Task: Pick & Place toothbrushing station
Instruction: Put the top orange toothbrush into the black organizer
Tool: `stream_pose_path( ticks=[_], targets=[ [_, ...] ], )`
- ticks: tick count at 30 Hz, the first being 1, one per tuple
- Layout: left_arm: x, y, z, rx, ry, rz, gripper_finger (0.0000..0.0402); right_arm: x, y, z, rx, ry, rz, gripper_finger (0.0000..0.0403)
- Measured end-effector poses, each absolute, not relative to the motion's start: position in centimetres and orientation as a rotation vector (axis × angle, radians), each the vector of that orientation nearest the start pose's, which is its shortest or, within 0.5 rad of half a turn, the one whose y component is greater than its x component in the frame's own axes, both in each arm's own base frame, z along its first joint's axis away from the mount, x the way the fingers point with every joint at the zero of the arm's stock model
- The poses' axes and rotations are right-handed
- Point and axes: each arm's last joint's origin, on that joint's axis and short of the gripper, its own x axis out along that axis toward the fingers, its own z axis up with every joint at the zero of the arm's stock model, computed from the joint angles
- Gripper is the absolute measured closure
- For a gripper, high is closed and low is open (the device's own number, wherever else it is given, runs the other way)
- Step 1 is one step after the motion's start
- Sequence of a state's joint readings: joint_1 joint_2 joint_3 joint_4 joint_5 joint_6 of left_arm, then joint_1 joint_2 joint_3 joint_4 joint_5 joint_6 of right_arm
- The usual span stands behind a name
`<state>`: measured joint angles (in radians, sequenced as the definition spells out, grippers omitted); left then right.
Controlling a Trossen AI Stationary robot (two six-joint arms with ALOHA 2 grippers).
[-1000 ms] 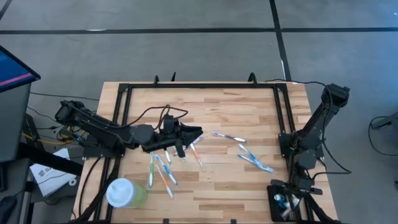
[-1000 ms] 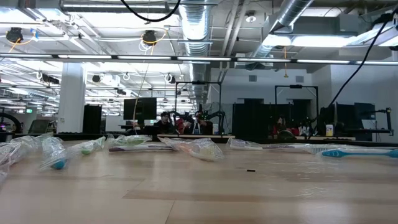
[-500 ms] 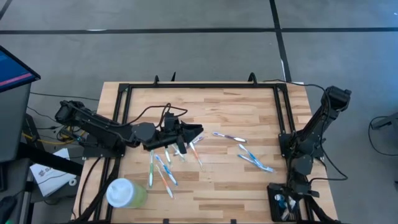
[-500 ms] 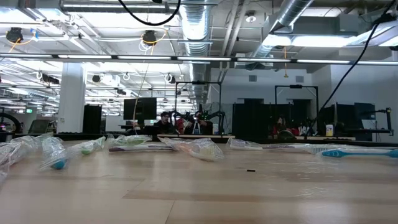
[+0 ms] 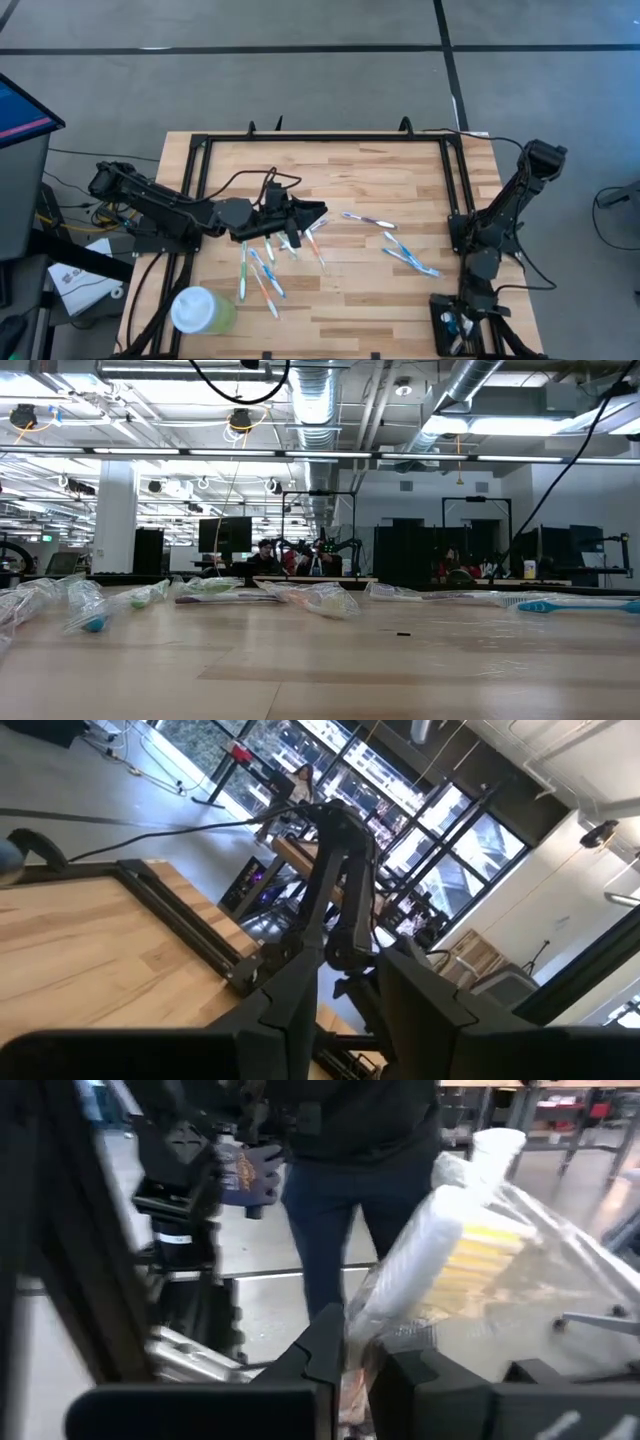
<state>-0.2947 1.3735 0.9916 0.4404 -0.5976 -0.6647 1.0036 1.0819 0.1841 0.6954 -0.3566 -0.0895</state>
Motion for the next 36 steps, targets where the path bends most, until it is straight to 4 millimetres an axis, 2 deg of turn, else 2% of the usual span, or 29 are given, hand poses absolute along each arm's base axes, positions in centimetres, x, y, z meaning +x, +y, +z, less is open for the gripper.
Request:
stream_pose_path(
  ticks=[13, 36],
  targets=[
    [30.09, -7.43, 33.19, -0.683, -0.149, 0.275, 0.0297, 9.54, 16.29, 16.25, -0.133, 0.166, 1.345, 0.0335],
    [30.09, -7.43, 33.02, -0.676, -0.135, 0.28, 0.0297, 9.53, 16.25, 16.03, -0.088, 0.223, 1.338, 0.033]
  ],
)
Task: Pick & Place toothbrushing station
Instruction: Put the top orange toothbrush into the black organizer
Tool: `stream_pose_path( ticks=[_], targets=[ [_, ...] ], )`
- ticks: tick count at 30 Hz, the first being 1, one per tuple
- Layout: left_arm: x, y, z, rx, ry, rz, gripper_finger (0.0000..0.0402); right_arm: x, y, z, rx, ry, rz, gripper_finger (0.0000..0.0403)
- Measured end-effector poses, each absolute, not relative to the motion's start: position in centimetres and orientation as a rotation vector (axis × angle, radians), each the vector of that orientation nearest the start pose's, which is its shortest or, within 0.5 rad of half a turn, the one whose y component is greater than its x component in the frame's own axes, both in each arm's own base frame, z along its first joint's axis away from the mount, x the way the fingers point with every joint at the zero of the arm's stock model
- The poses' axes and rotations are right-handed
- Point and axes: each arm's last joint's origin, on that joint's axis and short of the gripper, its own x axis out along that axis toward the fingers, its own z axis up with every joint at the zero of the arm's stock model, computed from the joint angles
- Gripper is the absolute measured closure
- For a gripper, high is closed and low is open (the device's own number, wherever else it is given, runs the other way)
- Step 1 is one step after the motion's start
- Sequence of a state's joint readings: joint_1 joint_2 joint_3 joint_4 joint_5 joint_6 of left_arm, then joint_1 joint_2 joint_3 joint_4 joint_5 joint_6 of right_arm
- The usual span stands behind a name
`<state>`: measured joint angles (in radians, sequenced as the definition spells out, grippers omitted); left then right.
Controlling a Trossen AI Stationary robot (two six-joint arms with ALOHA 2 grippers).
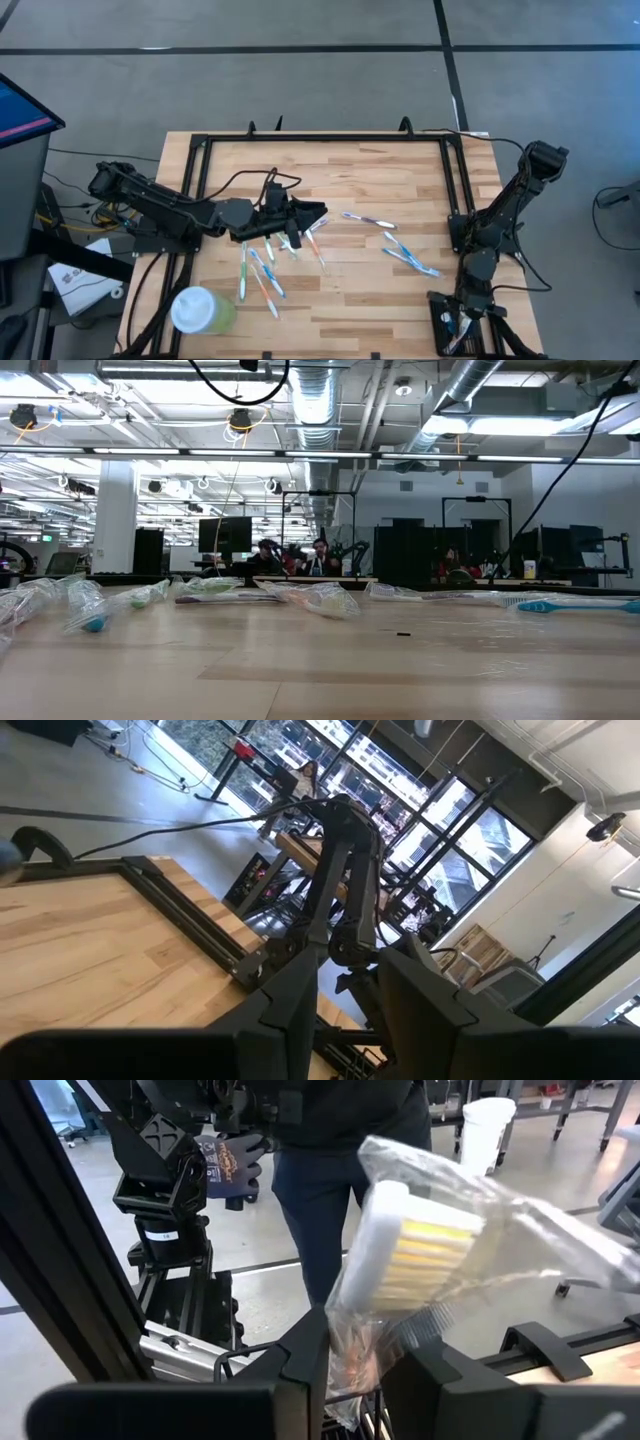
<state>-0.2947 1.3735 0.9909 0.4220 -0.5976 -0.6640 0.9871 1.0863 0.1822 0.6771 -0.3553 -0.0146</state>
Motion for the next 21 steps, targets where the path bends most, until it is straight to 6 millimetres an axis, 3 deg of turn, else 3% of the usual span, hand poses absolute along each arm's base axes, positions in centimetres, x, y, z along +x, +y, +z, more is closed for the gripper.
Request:
stream_pose_path(
  ticks=[21],
  targets=[
    [30.16, -7.2, 32.64, -0.68, -0.105, 0.299, 0.0297, 9.7, 15.98, 15.63, -0.062, 0.302, 1.346, 0.0336]
  ],
)
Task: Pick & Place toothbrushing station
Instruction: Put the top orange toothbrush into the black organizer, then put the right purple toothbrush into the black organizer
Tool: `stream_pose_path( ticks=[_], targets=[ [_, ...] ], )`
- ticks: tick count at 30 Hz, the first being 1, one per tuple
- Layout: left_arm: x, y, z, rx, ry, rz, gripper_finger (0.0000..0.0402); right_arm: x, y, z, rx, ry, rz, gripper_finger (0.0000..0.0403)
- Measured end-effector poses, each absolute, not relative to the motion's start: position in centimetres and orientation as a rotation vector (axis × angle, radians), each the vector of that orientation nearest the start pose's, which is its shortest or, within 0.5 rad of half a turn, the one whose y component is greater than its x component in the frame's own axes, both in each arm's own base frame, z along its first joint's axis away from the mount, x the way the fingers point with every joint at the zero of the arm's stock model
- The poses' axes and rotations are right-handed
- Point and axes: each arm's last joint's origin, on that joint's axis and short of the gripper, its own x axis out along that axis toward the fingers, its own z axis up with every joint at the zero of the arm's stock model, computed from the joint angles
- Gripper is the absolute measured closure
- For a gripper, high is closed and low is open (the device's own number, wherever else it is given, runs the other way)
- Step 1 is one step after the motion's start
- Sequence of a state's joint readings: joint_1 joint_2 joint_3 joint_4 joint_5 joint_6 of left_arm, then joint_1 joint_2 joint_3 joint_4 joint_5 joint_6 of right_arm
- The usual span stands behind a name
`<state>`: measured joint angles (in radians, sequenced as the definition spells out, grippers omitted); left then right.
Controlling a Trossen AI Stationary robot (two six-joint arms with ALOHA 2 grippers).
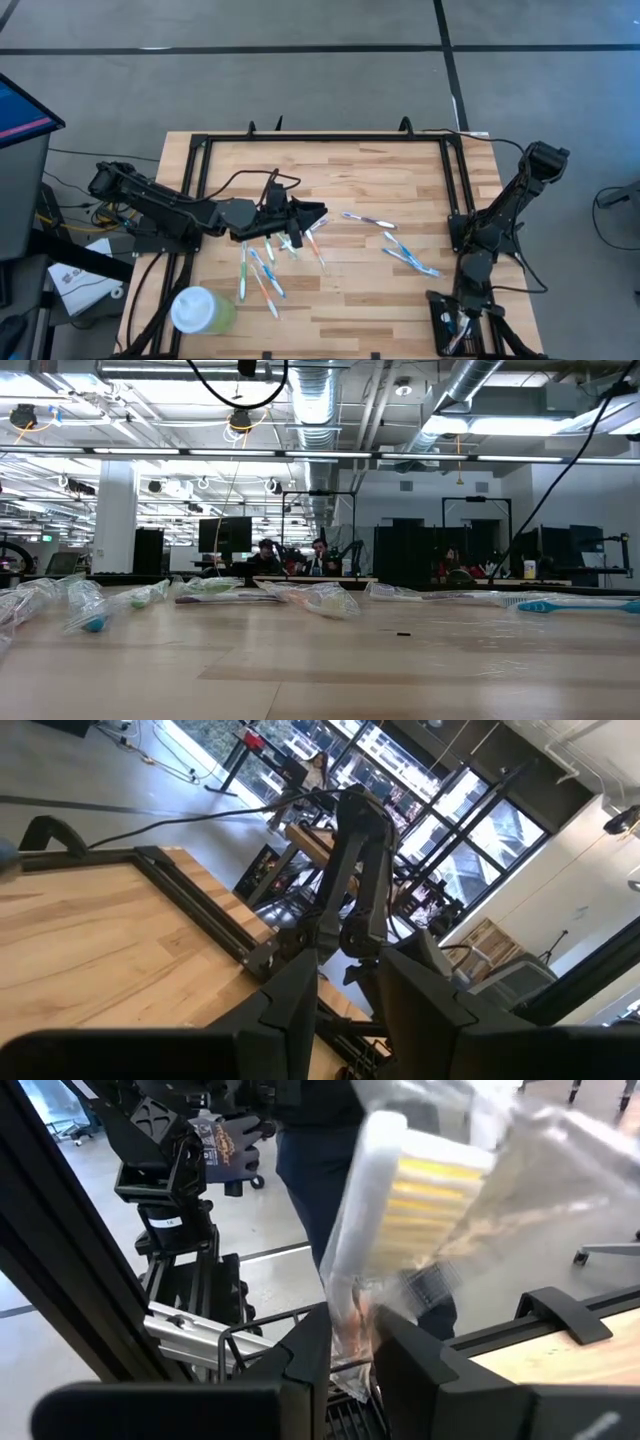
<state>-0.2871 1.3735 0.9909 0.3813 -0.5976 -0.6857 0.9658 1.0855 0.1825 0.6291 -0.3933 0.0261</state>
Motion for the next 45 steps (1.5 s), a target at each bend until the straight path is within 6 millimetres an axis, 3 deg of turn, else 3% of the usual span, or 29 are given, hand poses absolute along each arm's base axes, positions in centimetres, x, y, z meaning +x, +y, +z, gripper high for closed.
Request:
stream_pose_path(
  ticks=[28, 45],
  targets=[
    [30.2, -7.0, 32.6, -0.683, -0.108, 0.304, 0.0297, 9.2, 13.2, 18.3, -0.069, 0.188, 1.266, 0.0336],
    [30.2, -7.0, 32.6, -0.68, -0.108, 0.304, 0.0297, 9.3, 12.5, 18.4, -0.102, 0.19, 1.227, 0.0336]
  ],
)
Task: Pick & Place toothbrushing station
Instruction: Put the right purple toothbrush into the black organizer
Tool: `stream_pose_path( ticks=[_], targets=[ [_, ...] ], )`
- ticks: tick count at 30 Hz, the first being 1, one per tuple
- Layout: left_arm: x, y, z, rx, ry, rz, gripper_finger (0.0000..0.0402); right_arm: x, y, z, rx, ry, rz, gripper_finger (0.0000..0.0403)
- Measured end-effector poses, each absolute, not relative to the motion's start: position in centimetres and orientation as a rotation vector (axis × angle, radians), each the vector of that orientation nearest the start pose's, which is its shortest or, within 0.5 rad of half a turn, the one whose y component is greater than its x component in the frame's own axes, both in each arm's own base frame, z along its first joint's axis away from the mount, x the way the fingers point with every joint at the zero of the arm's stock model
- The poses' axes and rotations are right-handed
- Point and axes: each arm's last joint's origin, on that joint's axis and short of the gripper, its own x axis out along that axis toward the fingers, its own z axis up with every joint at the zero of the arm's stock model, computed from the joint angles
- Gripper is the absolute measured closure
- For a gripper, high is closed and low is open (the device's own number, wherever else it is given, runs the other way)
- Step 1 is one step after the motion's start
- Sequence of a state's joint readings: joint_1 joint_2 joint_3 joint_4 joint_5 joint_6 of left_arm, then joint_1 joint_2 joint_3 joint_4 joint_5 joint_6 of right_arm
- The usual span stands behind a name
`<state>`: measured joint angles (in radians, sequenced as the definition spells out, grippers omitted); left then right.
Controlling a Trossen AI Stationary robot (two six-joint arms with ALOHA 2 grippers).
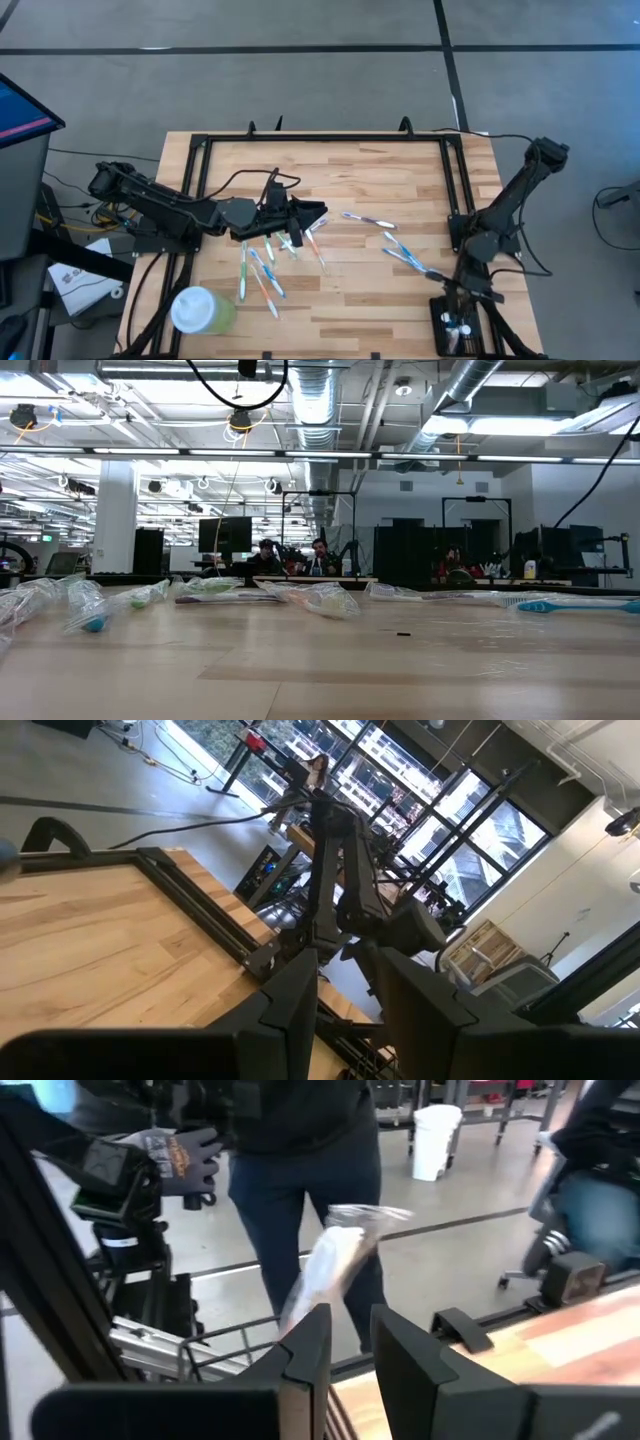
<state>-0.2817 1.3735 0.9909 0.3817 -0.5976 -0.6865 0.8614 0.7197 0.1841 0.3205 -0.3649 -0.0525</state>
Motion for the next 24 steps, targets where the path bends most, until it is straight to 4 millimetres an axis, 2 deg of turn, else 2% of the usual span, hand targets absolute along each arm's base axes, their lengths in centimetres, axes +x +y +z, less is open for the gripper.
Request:
stream_pose_path(
  ticks=[8, 14, 21, 24],
  targets=[
    [30.2, -6.8, 32.7, -0.68, -0.111, 0.311, 0.0297, 9.9, 10.6, 20.4, -0.12, 0.277, 1.112, 0.0336],
    [30.3, -6.6, 32.7, -0.681, -0.115, 0.317, 0.0297, 10.3, 8.5, 23.3, -0.083, 0.271, 0.931, 0.0336],
    [30.2, -6.6, 32.9, -0.685, -0.124, 0.313, 0.0297, 10.8, 5.8, 27.2, 0.154, 0.319, 0.601, 0.0336],
    [29.9, -6.5, 33.3, -0.694, -0.14, 0.293, 0.0297, 11.1, 4.9, 28.2, 0.296, 0.326, 0.485, 0.0336]
  ],
)
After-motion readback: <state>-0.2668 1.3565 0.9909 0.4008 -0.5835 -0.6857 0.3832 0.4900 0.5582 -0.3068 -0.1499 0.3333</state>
